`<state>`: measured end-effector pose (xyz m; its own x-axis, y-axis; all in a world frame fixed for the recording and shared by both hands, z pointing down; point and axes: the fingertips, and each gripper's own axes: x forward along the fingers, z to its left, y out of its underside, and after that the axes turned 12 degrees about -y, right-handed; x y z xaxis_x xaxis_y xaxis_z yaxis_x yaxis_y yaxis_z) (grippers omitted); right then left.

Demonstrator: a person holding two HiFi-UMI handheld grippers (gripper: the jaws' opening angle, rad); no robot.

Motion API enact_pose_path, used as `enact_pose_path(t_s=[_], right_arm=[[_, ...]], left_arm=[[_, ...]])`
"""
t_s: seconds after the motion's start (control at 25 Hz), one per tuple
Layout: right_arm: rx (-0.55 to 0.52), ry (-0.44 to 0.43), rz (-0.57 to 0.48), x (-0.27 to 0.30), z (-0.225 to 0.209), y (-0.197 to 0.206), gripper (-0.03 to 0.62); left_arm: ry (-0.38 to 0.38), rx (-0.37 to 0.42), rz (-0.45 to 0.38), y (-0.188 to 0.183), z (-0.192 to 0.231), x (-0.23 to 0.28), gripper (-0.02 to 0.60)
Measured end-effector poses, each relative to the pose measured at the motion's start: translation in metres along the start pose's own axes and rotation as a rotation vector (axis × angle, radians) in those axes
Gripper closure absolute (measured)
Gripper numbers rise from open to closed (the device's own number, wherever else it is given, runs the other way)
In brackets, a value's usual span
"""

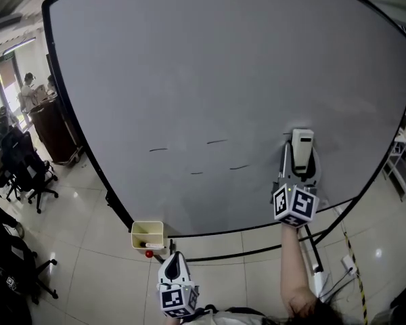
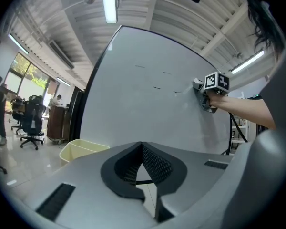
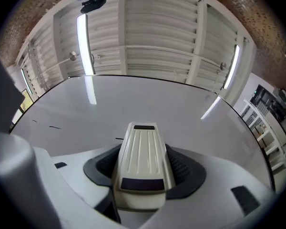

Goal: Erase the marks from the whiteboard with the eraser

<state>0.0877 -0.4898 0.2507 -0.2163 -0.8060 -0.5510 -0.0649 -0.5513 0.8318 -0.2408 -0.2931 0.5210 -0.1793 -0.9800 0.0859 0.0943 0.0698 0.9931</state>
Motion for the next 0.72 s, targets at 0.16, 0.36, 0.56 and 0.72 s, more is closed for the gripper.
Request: enact_pose_path(t_s=[0.16,0.36,0.56,0.72], right_arm=[[0.06,-0.007,0.039,0.005,0.007,0.001,0.318],[0.077,-0.147,0.042,0.008,0.052,0.004,0.316],[0.028,-0.37,0.089,0.005,0.141,0.019,0.316],[0.005,-0.405,0.078,0.001,0.148,0.015,0.318]], left_arm=[[-0.001,-0.005,0.014,0.005,-0.006,0.006,0.591],[0.041,0.003,0.014,0.005,-0.027,0.008,0.591],[0.052,0.004,0.004,0.005,-0.04,0.011,0.591],[0.067,0.005,-0.005,0.001,-0.049,0.01,0.591]])
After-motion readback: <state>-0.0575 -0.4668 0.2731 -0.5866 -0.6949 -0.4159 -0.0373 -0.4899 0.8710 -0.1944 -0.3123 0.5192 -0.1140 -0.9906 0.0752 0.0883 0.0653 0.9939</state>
